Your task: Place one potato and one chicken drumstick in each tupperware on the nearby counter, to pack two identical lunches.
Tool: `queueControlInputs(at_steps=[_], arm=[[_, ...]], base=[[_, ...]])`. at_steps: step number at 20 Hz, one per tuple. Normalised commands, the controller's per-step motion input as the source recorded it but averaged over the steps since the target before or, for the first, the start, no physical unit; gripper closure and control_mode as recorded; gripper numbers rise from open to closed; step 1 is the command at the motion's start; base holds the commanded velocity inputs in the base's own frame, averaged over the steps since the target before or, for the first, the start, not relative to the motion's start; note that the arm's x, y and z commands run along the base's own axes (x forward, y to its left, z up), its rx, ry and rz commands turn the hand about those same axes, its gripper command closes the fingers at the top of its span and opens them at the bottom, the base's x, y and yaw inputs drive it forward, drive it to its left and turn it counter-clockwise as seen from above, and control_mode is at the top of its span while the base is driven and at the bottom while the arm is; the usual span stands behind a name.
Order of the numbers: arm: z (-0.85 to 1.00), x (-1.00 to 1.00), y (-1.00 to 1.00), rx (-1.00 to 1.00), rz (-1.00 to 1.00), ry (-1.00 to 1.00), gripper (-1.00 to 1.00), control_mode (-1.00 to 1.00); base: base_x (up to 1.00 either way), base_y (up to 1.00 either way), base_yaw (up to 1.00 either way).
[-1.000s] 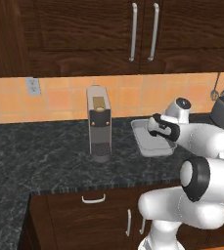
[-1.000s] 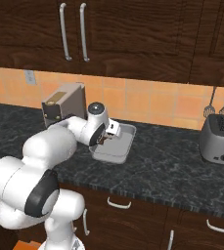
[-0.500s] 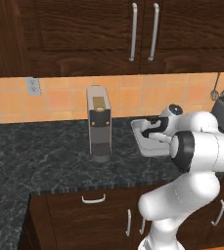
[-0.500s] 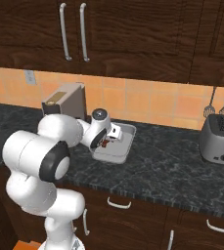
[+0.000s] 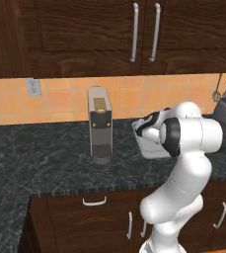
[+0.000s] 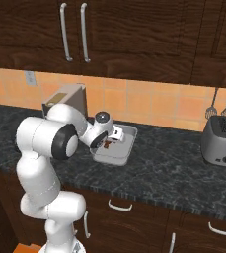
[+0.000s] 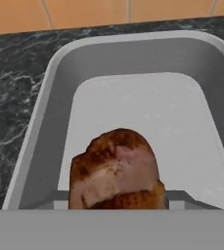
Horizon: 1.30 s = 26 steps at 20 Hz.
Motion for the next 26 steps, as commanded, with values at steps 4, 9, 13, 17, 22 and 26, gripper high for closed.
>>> queueControlInputs(at_steps=[4, 9, 13, 17, 22, 26], arm=[[-0.24, 0.44, 0.00, 0.00, 0.00, 0.00, -1.00, -1.00], [0.17, 0.03, 0.00, 0.00, 0.00, -0.01, -1.00, -1.00], [0.96, -0.84, 0.00, 0.00, 0.00, -0.01, -1.00, -1.00], [1.00, -0.76, 0.03, -0.05, 0.00, 0.00, -1.00, -1.00], [1.00, -0.45, 0.09, -0.12, 0.00, 0.00, -1.00, -1.00], [1.00, -0.82, 0.14, -0.08, 0.00, -0.06, -1.00, -1.00]], base=[[0.00, 0.00, 0.00], [0.00, 0.00, 0.00], [0.00, 0.00, 0.00], [0.00, 0.00, 0.00], [0.00, 0.00, 0.00], [0.00, 0.00, 0.00]])
